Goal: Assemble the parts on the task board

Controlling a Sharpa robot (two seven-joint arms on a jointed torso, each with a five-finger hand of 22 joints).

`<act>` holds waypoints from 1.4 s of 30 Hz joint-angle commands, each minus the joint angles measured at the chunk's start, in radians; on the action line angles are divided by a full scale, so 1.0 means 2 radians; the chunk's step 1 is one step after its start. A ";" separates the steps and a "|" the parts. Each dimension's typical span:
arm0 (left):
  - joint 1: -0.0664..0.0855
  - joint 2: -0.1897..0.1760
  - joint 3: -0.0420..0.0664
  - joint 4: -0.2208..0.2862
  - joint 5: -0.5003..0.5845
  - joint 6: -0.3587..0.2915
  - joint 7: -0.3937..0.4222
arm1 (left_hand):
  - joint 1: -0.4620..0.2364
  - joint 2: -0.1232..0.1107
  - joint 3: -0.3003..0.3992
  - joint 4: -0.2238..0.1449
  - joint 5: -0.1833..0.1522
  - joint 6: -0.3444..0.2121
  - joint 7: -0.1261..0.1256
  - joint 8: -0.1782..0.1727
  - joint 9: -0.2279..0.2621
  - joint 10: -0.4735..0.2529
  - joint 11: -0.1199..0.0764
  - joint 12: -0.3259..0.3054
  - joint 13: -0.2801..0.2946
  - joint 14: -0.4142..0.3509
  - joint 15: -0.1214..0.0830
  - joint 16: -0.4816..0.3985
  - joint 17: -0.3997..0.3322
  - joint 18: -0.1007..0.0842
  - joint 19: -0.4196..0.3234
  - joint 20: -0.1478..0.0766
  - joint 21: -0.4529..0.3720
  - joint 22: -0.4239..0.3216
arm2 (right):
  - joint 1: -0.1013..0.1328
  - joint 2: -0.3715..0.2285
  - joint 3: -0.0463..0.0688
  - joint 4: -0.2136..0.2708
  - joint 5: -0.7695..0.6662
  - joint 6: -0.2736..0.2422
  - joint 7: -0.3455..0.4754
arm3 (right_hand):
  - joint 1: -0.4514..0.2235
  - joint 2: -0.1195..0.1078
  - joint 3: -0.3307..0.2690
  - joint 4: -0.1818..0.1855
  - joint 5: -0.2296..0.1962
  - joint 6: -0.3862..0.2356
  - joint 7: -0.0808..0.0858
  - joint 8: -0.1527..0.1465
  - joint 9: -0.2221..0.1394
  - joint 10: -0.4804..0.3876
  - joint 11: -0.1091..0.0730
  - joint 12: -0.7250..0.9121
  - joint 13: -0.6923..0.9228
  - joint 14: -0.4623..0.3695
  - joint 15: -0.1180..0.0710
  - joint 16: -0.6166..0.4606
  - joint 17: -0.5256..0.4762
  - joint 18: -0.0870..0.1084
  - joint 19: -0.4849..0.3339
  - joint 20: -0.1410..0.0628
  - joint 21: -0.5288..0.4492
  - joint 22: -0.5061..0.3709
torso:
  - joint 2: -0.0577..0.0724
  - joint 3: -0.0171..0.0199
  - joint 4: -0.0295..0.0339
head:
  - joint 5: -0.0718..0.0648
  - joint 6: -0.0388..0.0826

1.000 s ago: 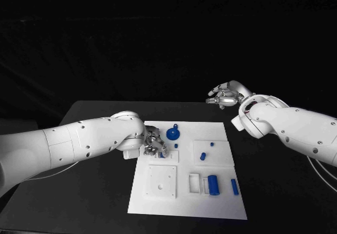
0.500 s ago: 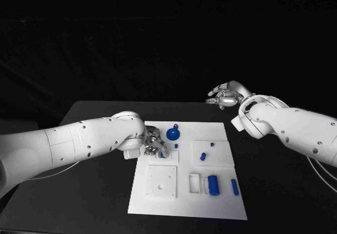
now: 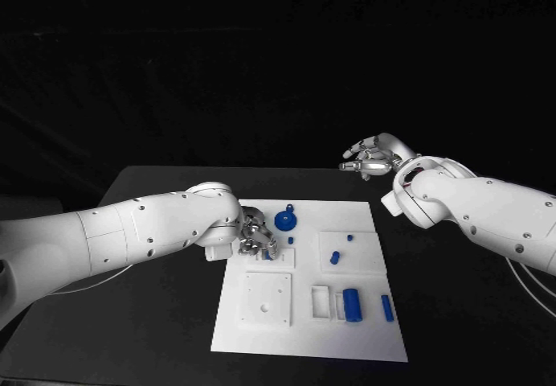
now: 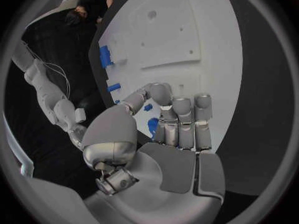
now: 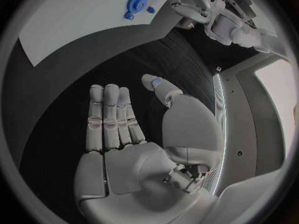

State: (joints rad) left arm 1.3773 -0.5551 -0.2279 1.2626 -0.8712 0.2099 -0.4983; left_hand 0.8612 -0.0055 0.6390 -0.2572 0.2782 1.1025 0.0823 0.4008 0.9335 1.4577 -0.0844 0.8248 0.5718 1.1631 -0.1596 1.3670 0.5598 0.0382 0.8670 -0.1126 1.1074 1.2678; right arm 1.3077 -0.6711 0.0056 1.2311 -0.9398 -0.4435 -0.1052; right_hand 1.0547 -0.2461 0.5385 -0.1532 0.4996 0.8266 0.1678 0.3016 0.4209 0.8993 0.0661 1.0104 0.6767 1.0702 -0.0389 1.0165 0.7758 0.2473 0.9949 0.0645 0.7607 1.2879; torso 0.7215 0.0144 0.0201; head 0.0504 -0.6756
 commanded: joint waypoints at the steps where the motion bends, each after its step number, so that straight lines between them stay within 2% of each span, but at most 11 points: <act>1: 0.001 0.003 -0.001 -0.003 -0.003 0.009 -0.002 | 0.005 0.011 0.003 0.001 -0.002 0.074 -0.051 -0.002 0.000 -0.018 -0.019 0.002 -0.001 -0.003 -0.012 0.003 -0.001 0.000 0.004 -0.074 -0.002 -0.001 | 0.000 0.001 0.000 0.000 -0.001 0.006 0.005 | 0.001 0.005 0.000 -0.003 0.000 0.000 0.004 0.001 0.000 -0.004 0.000 0.003 -0.001 -0.004 0.001 0.001 0.000 0.007 0.002 0.001 -0.003 0.000 | 0.000 -0.0001 -0.0001 | 0.000 0.000; 42: 0.001 0.006 -0.001 -0.010 0.009 0.040 -0.002 | 0.010 0.005 0.006 -0.006 -0.005 0.074 -0.052 -0.004 0.005 -0.018 -0.020 0.004 -0.003 -0.002 -0.012 0.005 -0.003 0.001 0.005 -0.075 -0.002 0.000 | -0.001 0.002 0.000 -0.001 -0.001 0.006 0.006 | 0.001 0.006 0.001 -0.004 0.002 0.000 0.004 0.002 0.000 -0.004 0.000 0.005 -0.003 -0.004 0.001 0.002 -0.001 0.007 0.002 0.001 -0.004 0.001 | 0.000 0.0001 -0.0001 | 0.000 -0.002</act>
State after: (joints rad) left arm 1.3800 -0.5450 -0.2261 1.2415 -0.8611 0.2538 -0.4968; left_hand 0.8594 -0.0037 0.6419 -0.2579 0.2641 1.1025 0.0823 0.3910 0.9411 1.4577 -0.0844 0.8286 0.5658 1.1631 -0.1596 1.3709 0.5549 0.0383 0.8688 -0.1107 1.1073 1.2680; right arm 1.3056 -0.6677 0.0056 1.2287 -0.9395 -0.4426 -0.1044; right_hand 1.0586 -0.2421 0.5413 -0.1560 0.4996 0.8249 0.1695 0.3017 0.4209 0.8994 0.0661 1.0143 0.6727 1.0702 -0.0389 1.0163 0.7741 0.2473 0.9950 0.0646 0.7587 1.2892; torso 0.7215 0.0144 0.0201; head 0.0500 -0.6789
